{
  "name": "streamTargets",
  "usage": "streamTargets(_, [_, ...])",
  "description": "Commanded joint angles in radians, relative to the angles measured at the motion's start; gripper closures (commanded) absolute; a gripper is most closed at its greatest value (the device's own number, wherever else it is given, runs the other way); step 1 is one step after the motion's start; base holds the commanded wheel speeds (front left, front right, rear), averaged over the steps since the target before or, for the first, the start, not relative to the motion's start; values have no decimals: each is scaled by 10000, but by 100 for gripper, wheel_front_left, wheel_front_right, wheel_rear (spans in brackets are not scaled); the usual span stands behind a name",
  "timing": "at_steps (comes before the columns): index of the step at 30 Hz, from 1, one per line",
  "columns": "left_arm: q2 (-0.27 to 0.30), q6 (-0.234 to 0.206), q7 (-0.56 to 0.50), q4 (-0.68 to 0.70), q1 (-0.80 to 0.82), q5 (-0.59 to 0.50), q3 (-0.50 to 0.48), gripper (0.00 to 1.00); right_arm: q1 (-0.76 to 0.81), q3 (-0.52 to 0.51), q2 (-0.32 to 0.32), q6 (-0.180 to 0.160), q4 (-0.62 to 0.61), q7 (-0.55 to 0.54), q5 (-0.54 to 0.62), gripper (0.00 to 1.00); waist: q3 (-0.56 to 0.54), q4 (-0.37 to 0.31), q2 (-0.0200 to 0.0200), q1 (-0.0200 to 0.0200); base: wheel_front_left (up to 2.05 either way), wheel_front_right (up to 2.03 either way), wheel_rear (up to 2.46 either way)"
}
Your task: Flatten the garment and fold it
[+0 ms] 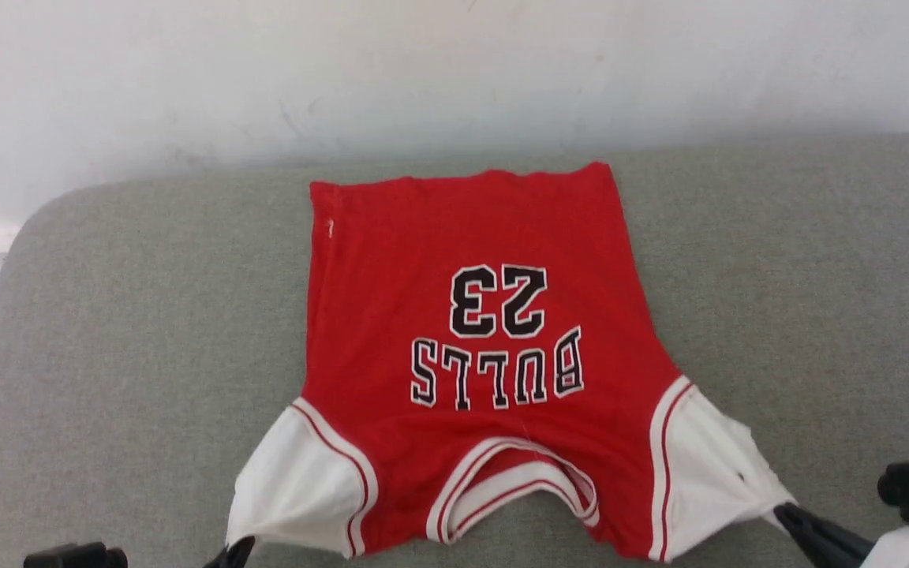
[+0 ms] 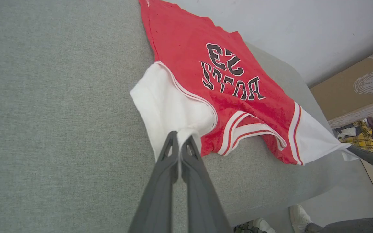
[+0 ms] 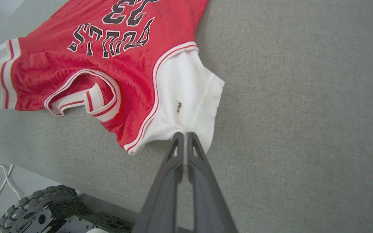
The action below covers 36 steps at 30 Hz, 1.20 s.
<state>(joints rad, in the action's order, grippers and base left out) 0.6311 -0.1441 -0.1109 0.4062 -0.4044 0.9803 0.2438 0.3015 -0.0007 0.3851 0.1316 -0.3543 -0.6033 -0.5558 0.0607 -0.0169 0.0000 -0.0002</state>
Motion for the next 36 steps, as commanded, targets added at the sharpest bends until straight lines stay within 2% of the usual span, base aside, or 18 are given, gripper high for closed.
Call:
streamTargets(1, [61,-100,-86,160,-201,84,18,100,237,-63,20,-9,-195,-190,-132,100,-177,-18,0,2,0,0,0])
streamTargets(10, [127,-294,-60,782,-942,487,-318,100,1065,-597,6,-9,-1017,-1113,-226,100,-163,27,0,2,0,0,0])
streamTargets(17, [205,-37,155,1074,-688,366,-426,100,781,-628,97,-9,-954,-608,526,100,264,201,0,2,0,0,0])
streamTargets(25, [250,366,-254,811,733,-108,211,100,-705,908,728,-9,1146,277,1762,100,983,384,0,2,0,0,0])
streamTargets(31, [125,619,-592,520,1668,-250,650,100,-1869,2055,808,-9,3058,787,1916,100,1225,522,0,2,0,0,0])
streamTargets(36, [14,705,-691,272,2020,-336,868,100,-2369,2539,741,-9,4323,1247,1787,100,1180,566,0,2,0,0,0])
